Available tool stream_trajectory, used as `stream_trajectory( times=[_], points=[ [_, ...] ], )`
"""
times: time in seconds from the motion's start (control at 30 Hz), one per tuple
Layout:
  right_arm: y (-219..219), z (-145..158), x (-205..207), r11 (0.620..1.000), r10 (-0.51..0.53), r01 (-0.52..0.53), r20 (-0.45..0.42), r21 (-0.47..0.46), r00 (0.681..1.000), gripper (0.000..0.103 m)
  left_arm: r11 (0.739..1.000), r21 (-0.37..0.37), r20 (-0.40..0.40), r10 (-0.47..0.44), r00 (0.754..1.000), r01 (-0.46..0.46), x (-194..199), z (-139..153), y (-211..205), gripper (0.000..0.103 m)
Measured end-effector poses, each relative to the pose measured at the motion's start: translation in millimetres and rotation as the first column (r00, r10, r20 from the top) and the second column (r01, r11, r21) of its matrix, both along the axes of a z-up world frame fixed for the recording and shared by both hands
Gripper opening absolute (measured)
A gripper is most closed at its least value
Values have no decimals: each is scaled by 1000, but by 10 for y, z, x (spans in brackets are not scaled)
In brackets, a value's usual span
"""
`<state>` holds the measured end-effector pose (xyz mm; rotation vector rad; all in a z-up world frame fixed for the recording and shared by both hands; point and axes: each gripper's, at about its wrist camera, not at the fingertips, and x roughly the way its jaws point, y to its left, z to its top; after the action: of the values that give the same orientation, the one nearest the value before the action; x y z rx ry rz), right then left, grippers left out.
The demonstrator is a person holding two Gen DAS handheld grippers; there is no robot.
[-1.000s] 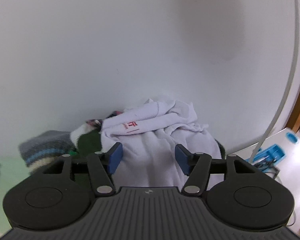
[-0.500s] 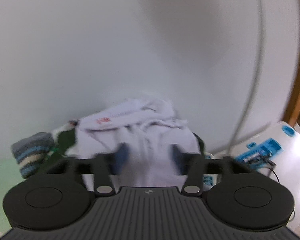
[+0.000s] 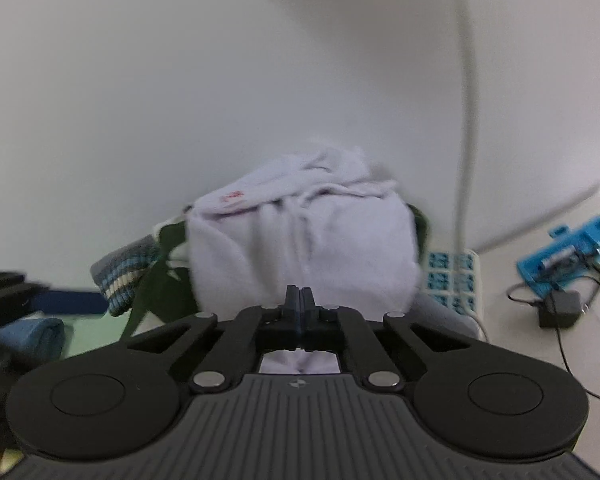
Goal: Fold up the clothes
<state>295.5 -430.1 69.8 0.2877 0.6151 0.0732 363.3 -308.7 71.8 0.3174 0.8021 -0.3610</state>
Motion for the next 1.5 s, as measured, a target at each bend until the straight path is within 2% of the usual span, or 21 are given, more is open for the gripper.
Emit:
stream_trajectory(
  times=[0.07, 0.13, 0.17, 0.23, 0.27, 0.37, 0.53, 0.6, 0.67, 0.7, 0.73, 0.8, 0.83, 0.97, 1.03, 1.2, 1.27, 1.33, 1.4, 1.47, 1.5],
  points=[
    [-105, -2, -96, 1000, 28, -28, -12, 5, 1000, 0, 1000, -6, -24, -6, 1000, 6, 112, -45, -79, 86],
    [-200, -9, -177, 999, -6, 6, 11, -35, 1000, 16, 1000, 10, -24, 30, 999, -30, 199, -111, -136, 92],
    [-243, -28, -173, 999, -12, 13, 19, -51, 1000, 19, 998, 19, -17, 53, 998, -53, 230, -164, -156, 94],
    [-339, -81, -152, 999, -10, 12, 35, -50, 999, 51, 997, 11, -21, 75, 997, -75, 291, -277, -171, 100],
    [-397, -115, -133, 1000, -19, 20, 44, -15, 999, 55, 997, 4, -27, 81, 996, -80, 316, -331, -179, 100],
    [-486, -230, -4, 998, -22, 19, 50, 58, 998, 55, 997, 1, 2, 81, 997, -81, 312, -380, -242, 85],
    [-302, -291, 218, 997, 13, -16, 44, 75, 999, 55, 999, 13, 49, 35, 998, -36, 187, -340, -303, 56],
    [-194, -301, 310, 996, 40, -43, 40, 75, 998, 55, 1000, -6, 39, 29, 999, -29, 184, -306, -238, 51],
    [-86, -310, 401, 995, 67, -69, 37, 75, 997, 52, 1000, -12, 33, 26, 999, -26, 192, -312, -189, 51],
    [-42, -320, 445, 994, 75, -76, 23, 76, 997, 43, 1000, -12, 33, 22, 999, -22, 175, -312, -183, 51],
    [2, -329, 489, 994, 83, -83, 8, 77, 997, 25, 1000, -3, 39, 16, 999, -16, 159, -314, -192, 51],
    [78, -289, 478, 993, 102, -103, 21, 52, 995, 11, 1000, 8, 53, 9, 999, -10, 121, -304, -214, 49],
    [111, -250, 444, 993, 109, -110, 33, 32, 994, 6, 1000, 7, 58, 6, 998, -6, 89, -288, -213, 43],
    [172, -115, 326, 989, 148, -150, 69, 14, 987, 5, 1000, -4, 64, 10, 998, -10, 30, -232, -194, 28],
    [173, -45, 259, 985, 165, -169, 92, 33, 982, 5, 999, -37, 53, 22, 998, -20, -7, -163, -125, 15],
    [174, 180, -1, 965, 214, -236, 174, 115, 961, 1, 993, -120, 64, 3, 998, 5, -349, 84, 86, 2],
    [203, 327, -112, 947, 254, -290, 224, 141, 941, 1, 990, -135, 87, -18, 996, 30, -518, 179, 135, 0],
    [270, 472, -247, 957, 248, -279, 273, 81, 929, 0, 987, -150, 106, -39, 994, 55, -682, 270, 199, 0],
    [337, 618, -382, 964, 244, -264, 321, 21, 915, 0, 990, -130, 108, -38, 993, 52, -741, 248, 225, 0],
    [318, 551, -241, 985, 172, -164, 283, -53, 944, 9, 993, -108, 97, -29, 995, 40, -764, 183, 249, 10],
    [263, 455, -131, 990, 137, -129, 251, -49, 958, 14, 995, -97, 84, -21, 996, 29, -758, 127, 262, 14]
  ],
)
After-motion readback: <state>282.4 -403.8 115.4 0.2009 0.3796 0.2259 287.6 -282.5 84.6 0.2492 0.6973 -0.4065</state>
